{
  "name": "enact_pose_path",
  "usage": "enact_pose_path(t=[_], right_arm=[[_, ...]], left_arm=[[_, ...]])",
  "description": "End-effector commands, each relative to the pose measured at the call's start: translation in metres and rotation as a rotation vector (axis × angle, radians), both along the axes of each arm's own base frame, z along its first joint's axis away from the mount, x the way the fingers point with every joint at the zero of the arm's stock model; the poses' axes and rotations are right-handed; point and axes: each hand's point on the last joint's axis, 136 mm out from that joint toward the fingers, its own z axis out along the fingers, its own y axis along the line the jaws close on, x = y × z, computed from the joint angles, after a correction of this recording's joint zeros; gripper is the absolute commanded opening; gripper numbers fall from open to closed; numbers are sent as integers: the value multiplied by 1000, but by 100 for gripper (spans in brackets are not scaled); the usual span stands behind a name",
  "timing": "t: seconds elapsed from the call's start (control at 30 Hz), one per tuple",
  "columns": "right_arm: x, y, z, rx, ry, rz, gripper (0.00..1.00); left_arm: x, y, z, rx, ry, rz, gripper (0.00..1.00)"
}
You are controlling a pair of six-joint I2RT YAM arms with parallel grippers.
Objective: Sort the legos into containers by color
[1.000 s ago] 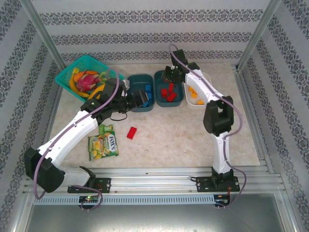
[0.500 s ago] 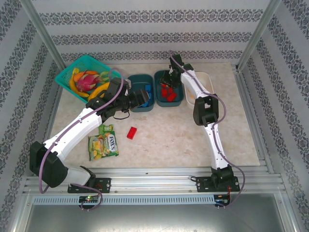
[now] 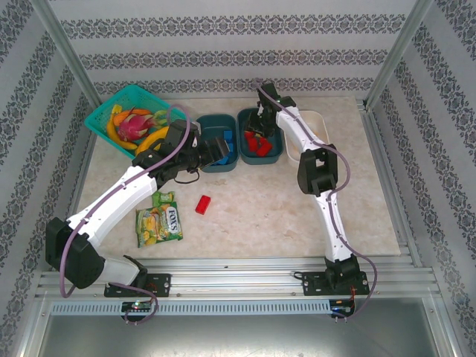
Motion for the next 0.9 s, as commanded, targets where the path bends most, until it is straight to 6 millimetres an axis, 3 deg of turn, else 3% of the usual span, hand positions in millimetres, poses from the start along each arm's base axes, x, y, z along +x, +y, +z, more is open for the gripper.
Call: enact_pose_path(t=[0.0, 0.13, 0.23, 0.33, 0.47, 0.57, 0.7, 0.87], right_arm=[[-11, 5, 83, -28, -167, 39, 44], [-45, 23, 99, -34, -188, 83, 45], [-87, 52, 94, -5, -175, 140, 45], [-140, 85, 75, 22, -116, 195, 51], [-208, 114, 39, 15, 21, 194, 67], [-247, 136, 17, 19, 132, 188, 74], [-278, 158, -1, -33, 214, 190, 76], [-294, 162, -23, -124, 290, 131, 74]], left_arm=[[-7, 9, 16, 14, -34, 25, 82], [-21, 24, 15, 44, -17, 55, 82], [-39, 47, 13, 103, 9, 102, 82], [-63, 70, 11, 153, 21, 130, 82], [-102, 100, 4, 185, 43, 168, 82], [-128, 116, -4, 178, 60, 193, 82], [-150, 129, -13, 151, 75, 221, 82], [-160, 132, -16, 128, 71, 222, 82]])
